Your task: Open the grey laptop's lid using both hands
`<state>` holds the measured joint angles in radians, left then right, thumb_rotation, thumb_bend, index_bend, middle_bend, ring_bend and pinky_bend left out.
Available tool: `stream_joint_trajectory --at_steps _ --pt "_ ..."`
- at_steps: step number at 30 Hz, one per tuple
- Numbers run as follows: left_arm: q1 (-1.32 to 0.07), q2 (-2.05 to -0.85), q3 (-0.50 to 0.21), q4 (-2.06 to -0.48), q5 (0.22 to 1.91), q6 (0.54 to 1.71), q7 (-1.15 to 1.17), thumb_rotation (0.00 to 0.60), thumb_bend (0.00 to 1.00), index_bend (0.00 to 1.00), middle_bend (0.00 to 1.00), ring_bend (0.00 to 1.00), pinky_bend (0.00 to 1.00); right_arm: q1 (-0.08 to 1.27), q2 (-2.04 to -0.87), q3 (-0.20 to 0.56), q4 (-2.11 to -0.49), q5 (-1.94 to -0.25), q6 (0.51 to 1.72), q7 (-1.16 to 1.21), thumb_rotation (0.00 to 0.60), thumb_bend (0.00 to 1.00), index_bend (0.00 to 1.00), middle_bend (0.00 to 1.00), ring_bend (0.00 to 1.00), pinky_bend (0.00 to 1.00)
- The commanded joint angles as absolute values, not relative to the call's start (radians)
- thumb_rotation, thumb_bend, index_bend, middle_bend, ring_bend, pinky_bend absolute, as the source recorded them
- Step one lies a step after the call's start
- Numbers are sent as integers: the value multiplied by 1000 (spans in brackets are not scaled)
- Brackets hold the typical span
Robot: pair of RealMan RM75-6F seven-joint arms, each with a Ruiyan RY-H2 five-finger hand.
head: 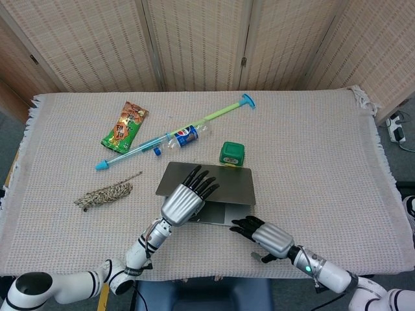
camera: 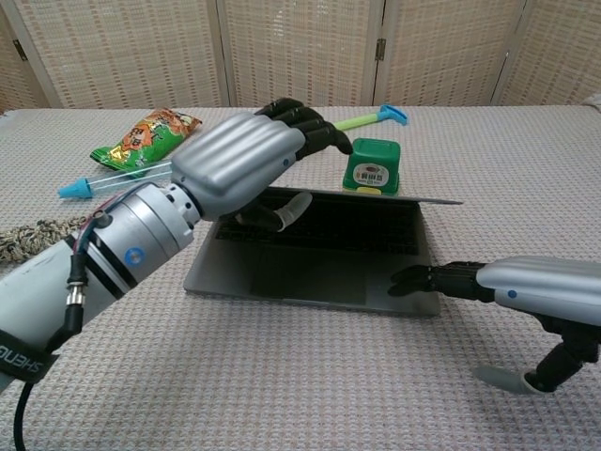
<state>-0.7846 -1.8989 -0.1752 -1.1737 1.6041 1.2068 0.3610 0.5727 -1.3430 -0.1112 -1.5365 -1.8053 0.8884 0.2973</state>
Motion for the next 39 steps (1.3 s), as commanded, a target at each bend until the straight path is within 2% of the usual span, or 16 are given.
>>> stream_joint_trajectory --at_steps 1,14,26,39 --pt "-790 -1898 -179 -1177 1596 1200 367 600 574 228 219 114 0 599 -1373 -103 -1506 -1777 857 322 600 472 0 0 0 0" --pt "-821 -1892 -205 -1184 1551 1159 397 600 574 219 218 102 0 649 -1436 -113 -1449 -1725 820 346 600 472 0 0 0 0" --pt "-885 -1833 -299 -1241 1441 1070 465 600 573 196 201 84 0 670 -1448 -115 -1448 -1681 811 327 600 472 0 0 0 0" --pt "-982 -1771 -427 -1219 1245 951 507 600 570 150 160 40 0 683 -1459 -109 -1449 -1632 795 294 600 472 0 0 2 0"
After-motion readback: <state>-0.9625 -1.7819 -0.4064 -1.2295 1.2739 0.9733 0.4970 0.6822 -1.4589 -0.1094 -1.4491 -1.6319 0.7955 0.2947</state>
